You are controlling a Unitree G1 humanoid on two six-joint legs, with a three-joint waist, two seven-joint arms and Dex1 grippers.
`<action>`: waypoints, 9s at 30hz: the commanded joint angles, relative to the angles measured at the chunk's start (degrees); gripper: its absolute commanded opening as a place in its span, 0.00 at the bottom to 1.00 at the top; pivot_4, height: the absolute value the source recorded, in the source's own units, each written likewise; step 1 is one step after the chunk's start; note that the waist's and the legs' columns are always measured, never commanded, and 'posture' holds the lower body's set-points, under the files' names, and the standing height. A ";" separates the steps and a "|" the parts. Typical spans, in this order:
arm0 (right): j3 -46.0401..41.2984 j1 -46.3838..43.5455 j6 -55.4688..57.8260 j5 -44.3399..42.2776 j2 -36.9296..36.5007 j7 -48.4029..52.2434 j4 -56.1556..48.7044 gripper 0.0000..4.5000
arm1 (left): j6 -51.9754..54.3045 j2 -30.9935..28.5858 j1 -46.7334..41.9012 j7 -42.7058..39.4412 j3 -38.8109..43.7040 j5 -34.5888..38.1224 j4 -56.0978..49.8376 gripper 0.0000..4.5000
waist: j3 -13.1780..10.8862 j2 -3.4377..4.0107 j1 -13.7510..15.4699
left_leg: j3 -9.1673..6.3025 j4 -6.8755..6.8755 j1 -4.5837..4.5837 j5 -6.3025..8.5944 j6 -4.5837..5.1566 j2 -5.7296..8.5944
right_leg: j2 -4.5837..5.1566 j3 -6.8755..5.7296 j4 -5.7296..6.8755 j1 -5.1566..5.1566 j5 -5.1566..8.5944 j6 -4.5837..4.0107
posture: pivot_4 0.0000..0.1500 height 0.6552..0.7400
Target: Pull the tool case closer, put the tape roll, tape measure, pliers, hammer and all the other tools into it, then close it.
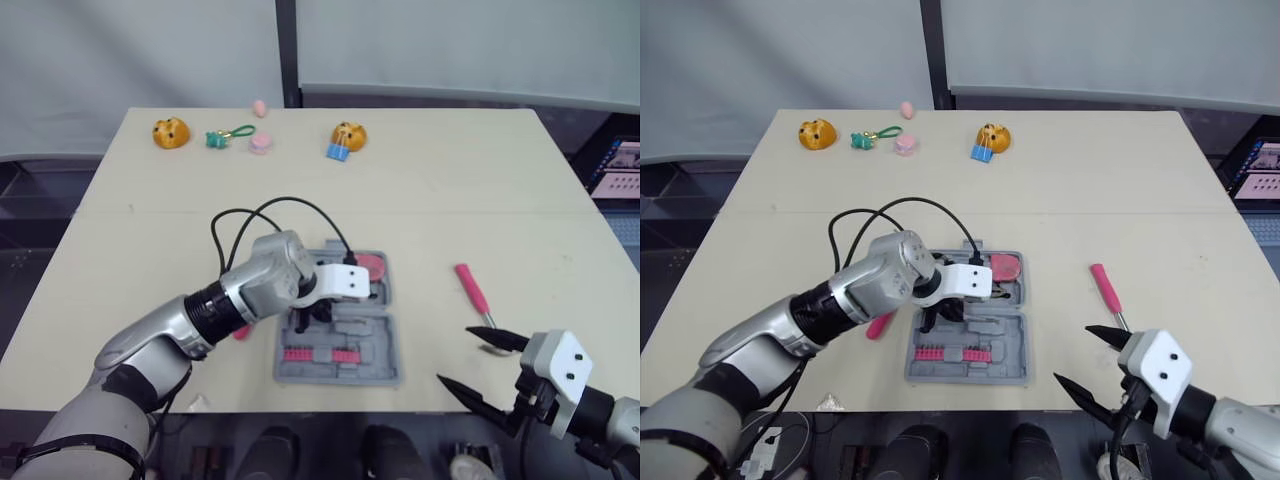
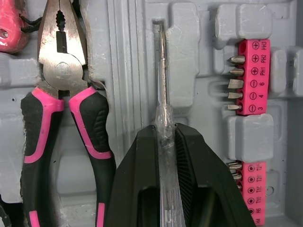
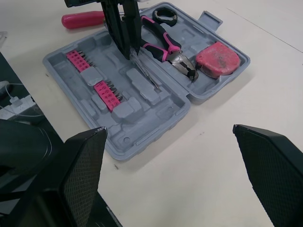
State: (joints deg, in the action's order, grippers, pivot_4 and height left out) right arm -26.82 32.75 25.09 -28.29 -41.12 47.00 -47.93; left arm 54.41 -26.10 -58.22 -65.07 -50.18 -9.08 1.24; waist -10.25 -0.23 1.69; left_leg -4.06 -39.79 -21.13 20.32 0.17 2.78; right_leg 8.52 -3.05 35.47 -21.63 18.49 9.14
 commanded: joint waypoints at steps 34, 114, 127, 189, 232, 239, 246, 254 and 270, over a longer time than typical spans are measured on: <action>0.29 -2.04 0.41 -0.60 0.35 -1.10 -1.58 1.00 | -11.75 -2.22 16.80 6.15 28.50 15.57 -5.37 0.01 | 0.04 0.07 0.05 | -0.04 -0.11 -0.03 0.02 0.00 -0.27 | 0.02 0.03 0.08 -0.05 0.01 -0.01 | 1.00 0.67; -2.75 -0.86 2.88 -2.09 -0.51 -0.88 -3.49 1.00 | -31.81 4.89 30.85 14.37 28.60 8.34 14.39 0.01 | 0.63 0.28 0.45 | -0.02 -0.14 0.12 0.05 0.02 0.05 | 0.04 0.03 0.10 0.07 0.00 -0.01 | 1.00 0.67; -3.15 -0.70 3.10 -2.19 -0.71 -0.77 -3.66 1.00 | -33.27 4.92 30.82 14.94 26.32 6.19 18.40 0.01 | 1.23 0.53 0.47 | -0.02 -0.09 0.21 0.07 0.04 0.05 | 0.04 0.05 0.04 0.15 0.00 -0.01 | 1.00 0.67; 6.28 1.82 -7.17 0.65 -0.17 3.90 7.03 1.00 | -44.57 -7.53 88.77 4.98 81.87 41.13 -21.69 0.99 | 0.87 0.83 -0.15 | 0.03 0.27 0.12 0.25 -0.01 -0.44 | 0.04 0.07 -0.86 0.12 0.06 -0.14 | 1.00 0.67; 4.75 -32.48 49.59 -8.67 -16.17 -21.68 21.58 1.00 | -44.80 -12.93 78.63 -0.08 67.92 45.49 -32.49 0.99 | 0.76 1.04 -0.30 | 0.12 0.37 0.07 0.15 0.01 -0.44 | 0.00 0.03 -0.92 0.06 0.00 -0.13 | 1.00 0.67; 10.75 -37.79 49.11 -4.97 -14.44 -21.78 27.69 1.00 | -45.63 -12.65 81.06 1.51 68.32 44.91 -34.13 0.99 | 0.75 1.06 -0.35 | 0.12 0.37 0.06 0.15 0.01 -0.44 | 0.01 0.03 -0.94 0.05 0.00 -0.13 | 1.00 0.67; 15.70 -41.61 47.22 -1.71 -12.14 -21.58 32.21 1.00 | -46.61 -12.31 83.62 2.93 68.58 44.65 -35.73 0.99 | 0.73 1.09 -0.36 | 0.12 0.37 0.06 0.14 0.01 -0.44 | 0.01 0.03 -0.94 0.05 0.00 -0.13 | 1.00 0.67; 18.71 -41.64 44.51 2.14 -11.12 -22.05 35.28 1.00 | -47.09 -12.58 84.86 3.89 68.68 44.68 -36.43 0.99 | 0.72 1.10 -0.33 | 0.12 0.37 0.04 0.14 0.01 -0.43 | 0.01 0.02 -0.96 0.04 0.00 -0.13 | 1.00 0.67; 16.69 -39.77 46.28 4.16 -7.69 -21.95 35.51 1.00 | -46.79 -12.92 84.04 4.55 67.78 44.67 -36.27 0.99 | 0.72 1.11 -0.25 | 0.11 0.38 0.04 0.15 0.00 -0.44 | 0.01 0.02 -0.98 0.05 0.00 -0.13 | 1.00 0.67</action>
State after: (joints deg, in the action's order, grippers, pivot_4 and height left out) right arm -8.35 -8.08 70.23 -24.57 -49.04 25.74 -11.55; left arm 8.07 -38.76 25.59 -60.68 17.48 35.54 -33.27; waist -9.53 0.88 1.44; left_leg -3.96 -39.41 -21.08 20.47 0.17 2.34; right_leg 8.53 -3.04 34.49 -21.58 18.49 9.01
